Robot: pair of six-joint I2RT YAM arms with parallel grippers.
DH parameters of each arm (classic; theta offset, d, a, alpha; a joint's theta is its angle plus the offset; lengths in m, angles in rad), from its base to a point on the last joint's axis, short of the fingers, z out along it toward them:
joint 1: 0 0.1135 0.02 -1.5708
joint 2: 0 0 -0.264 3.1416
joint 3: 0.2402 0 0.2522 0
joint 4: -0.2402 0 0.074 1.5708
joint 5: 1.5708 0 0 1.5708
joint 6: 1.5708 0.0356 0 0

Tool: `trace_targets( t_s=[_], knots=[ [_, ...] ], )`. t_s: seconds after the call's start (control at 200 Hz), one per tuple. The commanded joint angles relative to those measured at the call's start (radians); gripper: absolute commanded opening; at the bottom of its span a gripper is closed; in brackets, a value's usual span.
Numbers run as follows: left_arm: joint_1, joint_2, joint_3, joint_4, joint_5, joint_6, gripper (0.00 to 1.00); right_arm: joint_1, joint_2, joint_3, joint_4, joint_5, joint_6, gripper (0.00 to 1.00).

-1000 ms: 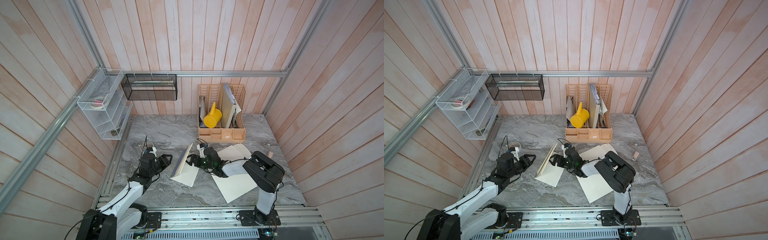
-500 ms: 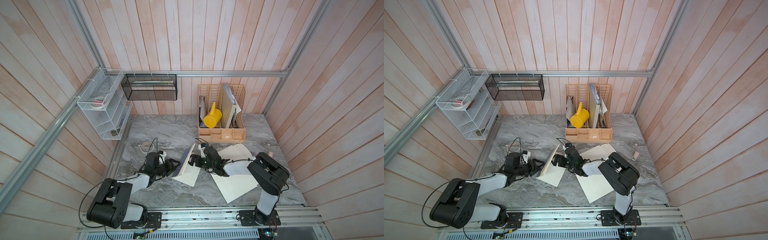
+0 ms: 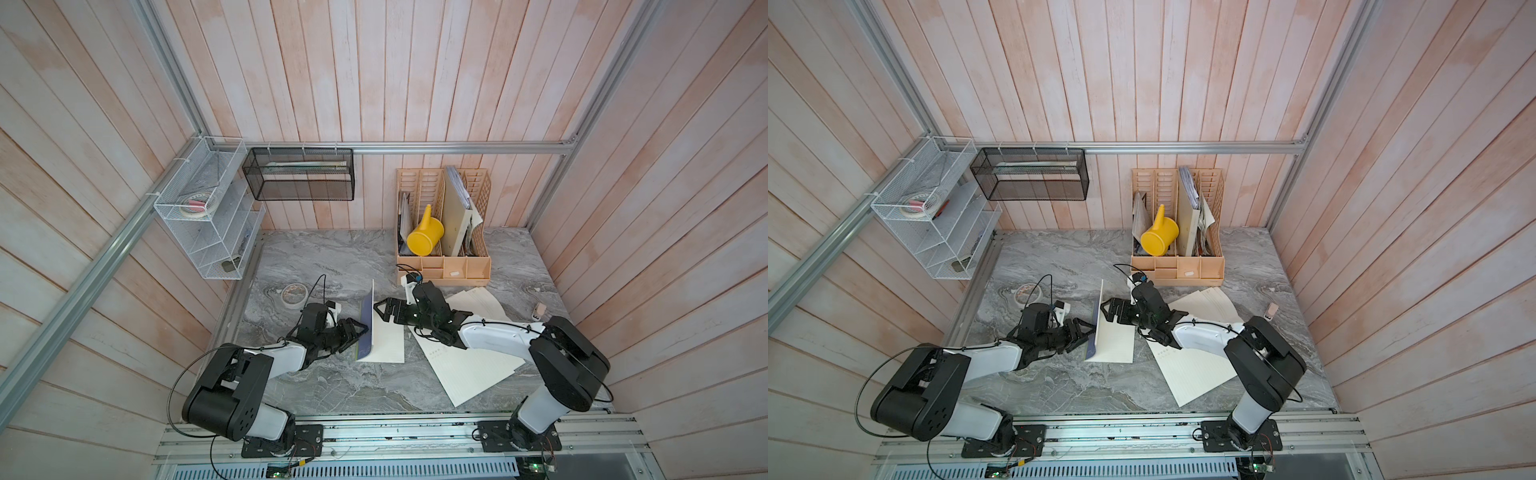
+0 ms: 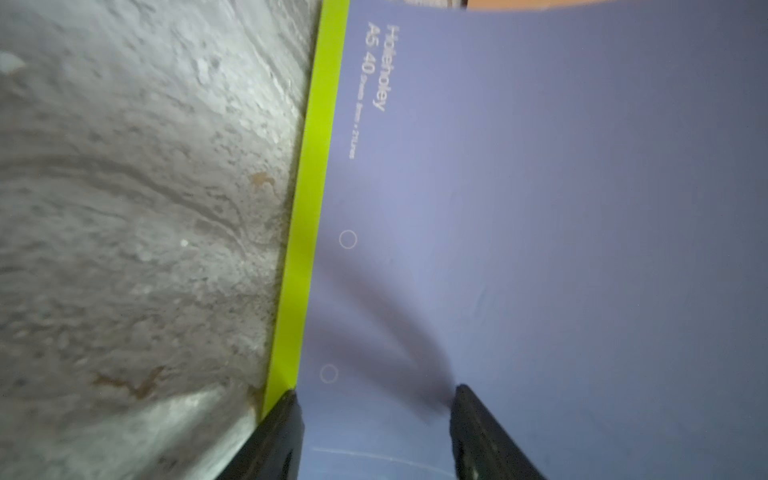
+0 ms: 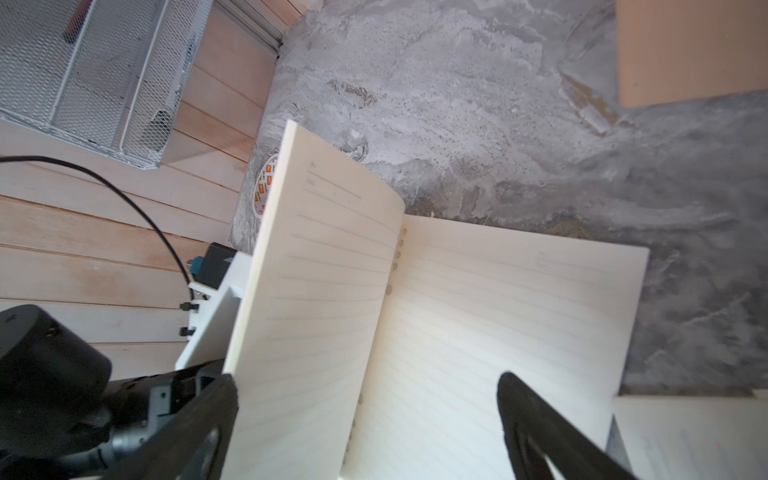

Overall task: Close the notebook
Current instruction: Close the notebook at the center of the board.

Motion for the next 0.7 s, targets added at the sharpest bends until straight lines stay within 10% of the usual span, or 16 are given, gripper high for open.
trace_targets(
  t_s=[0.0, 0.695],
  knots=[
    [-0.021, 0.041, 0.032, 0.024, -0.019, 0.008, 0.60, 0.003, -0.048, 0.013, -0.056, 0.039, -0.018, 0.98],
    [-0.018, 0.016, 0.130, -0.260, -0.123, 0.081, 0.59, -0.057, 0.106, -0.022, -0.020, -0.020, -0.063, 0.98]
  ],
)
